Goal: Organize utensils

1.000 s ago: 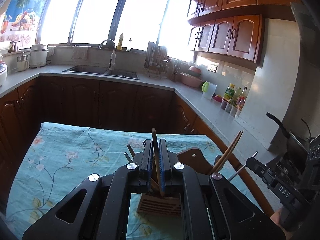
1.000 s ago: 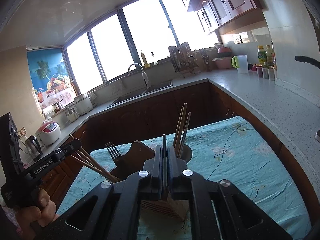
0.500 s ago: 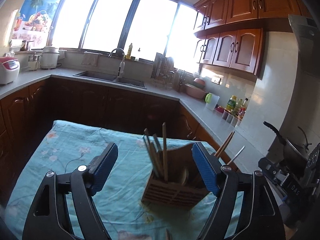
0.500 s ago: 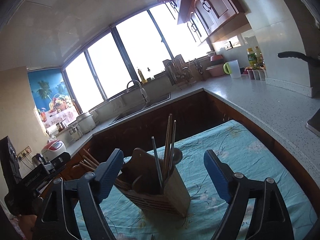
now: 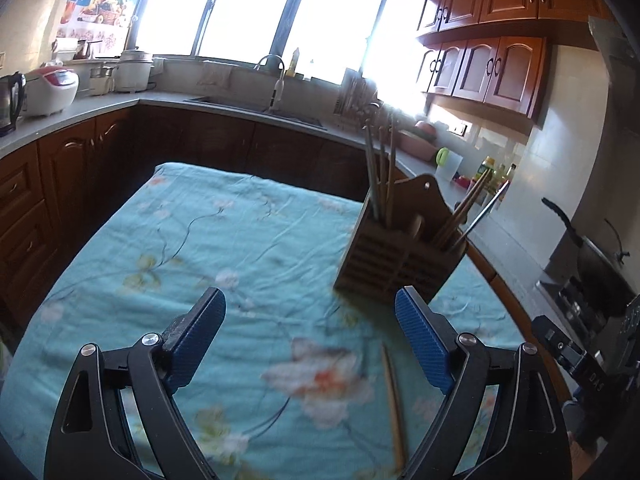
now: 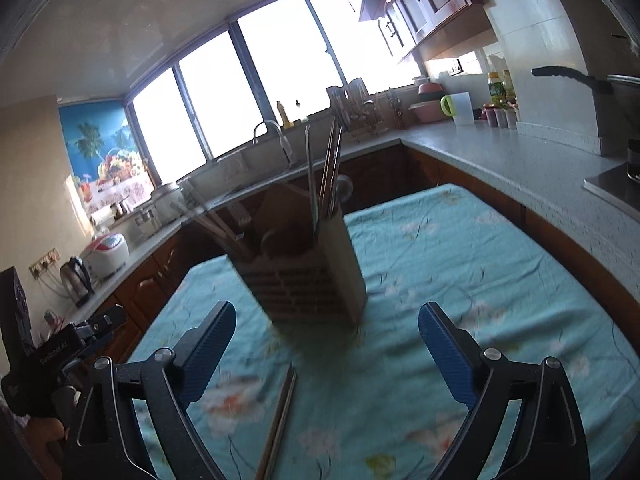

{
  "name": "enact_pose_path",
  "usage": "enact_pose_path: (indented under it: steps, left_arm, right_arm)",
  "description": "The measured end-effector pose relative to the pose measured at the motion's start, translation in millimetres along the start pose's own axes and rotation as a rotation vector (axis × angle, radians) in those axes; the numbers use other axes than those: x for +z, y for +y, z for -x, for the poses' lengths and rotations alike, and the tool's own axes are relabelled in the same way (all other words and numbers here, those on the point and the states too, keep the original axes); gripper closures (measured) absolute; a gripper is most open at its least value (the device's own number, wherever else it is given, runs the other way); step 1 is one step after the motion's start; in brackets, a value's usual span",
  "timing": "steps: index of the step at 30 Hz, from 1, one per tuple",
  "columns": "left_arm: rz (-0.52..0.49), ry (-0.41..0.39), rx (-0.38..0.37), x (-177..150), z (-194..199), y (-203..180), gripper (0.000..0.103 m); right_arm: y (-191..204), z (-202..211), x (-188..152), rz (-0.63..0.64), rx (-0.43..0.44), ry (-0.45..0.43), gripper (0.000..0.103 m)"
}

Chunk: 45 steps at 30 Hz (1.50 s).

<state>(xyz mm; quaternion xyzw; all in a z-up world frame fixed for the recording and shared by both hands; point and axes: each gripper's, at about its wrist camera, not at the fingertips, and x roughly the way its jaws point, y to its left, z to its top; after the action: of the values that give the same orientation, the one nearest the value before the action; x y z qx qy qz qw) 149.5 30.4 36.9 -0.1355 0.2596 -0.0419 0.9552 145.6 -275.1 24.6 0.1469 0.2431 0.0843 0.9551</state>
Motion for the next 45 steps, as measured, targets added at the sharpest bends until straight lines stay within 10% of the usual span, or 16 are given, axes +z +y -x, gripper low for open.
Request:
enact_pose_path:
  steps: [12,22,45]
  left_arm:
    - [-0.009,0.000,-0.016,-41.2,55.2,9.8,0.014]
    - [-0.109,-0.151,0.054,-78.7,102.1,-5.5,0.000]
    - [-0.224,-0.149,0.140,-119.7,94.1,-22.1,0.000]
  right_arm:
    - [15.3,56.9,-34.5,0.086,-0.010,-0.053,0.008]
    - [36.2,125.7,-54.6,0.246,-0.037,-0.304,0.000]
    - [15.6,119.8,-100.6,0.234,-0.085,-0.236,0.000]
